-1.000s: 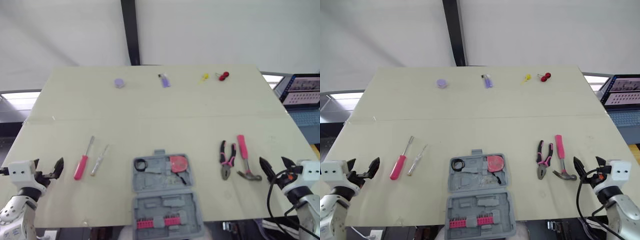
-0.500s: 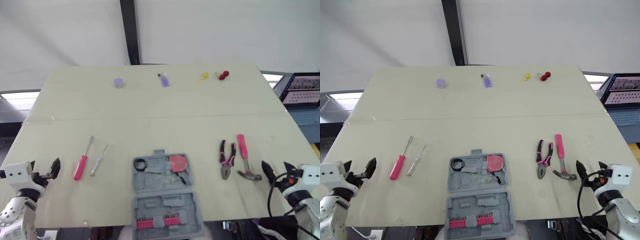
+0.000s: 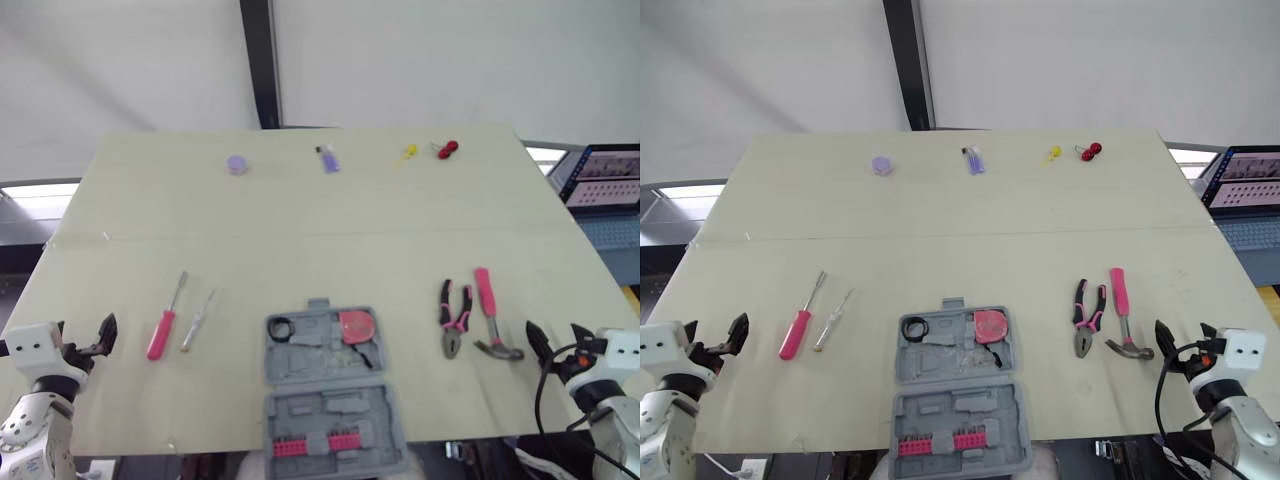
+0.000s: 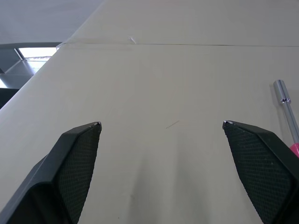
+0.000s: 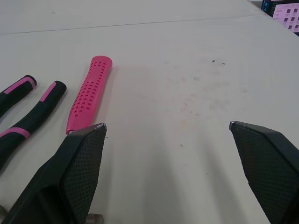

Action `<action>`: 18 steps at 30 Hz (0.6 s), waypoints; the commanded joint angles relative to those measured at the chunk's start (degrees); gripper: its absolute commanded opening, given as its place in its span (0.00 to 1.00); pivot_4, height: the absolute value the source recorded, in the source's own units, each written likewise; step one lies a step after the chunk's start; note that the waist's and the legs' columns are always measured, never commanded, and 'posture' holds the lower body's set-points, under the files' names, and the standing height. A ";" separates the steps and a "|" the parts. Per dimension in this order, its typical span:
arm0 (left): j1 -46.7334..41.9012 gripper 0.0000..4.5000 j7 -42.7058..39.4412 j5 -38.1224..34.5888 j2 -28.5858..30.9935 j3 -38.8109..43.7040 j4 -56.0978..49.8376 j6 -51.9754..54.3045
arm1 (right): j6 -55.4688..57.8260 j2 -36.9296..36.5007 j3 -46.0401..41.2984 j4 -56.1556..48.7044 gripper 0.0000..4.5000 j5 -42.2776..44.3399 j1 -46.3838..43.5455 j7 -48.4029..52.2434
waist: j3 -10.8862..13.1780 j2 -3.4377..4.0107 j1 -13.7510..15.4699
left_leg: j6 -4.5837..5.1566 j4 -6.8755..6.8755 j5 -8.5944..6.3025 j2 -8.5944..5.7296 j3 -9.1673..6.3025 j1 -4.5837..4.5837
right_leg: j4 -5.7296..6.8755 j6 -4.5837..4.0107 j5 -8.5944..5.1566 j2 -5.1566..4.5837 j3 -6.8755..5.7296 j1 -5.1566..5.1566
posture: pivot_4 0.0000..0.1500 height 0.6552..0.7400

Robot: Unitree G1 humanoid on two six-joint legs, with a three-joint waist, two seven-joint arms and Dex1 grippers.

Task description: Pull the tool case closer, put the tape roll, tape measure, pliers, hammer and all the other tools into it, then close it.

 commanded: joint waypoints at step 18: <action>1.17 1.00 1.13 -0.95 -1.47 1.35 -3.91 0.93 | -1.98 -1.07 -1.02 1.37 0.99 -0.55 -1.68 -0.78 | 0.07 0.00 0.01 | 0.00 0.00 0.00 0.00 0.00 -0.08 | -0.02 0.00 0.00 0.00 0.00 -0.06 | 1.00 1.00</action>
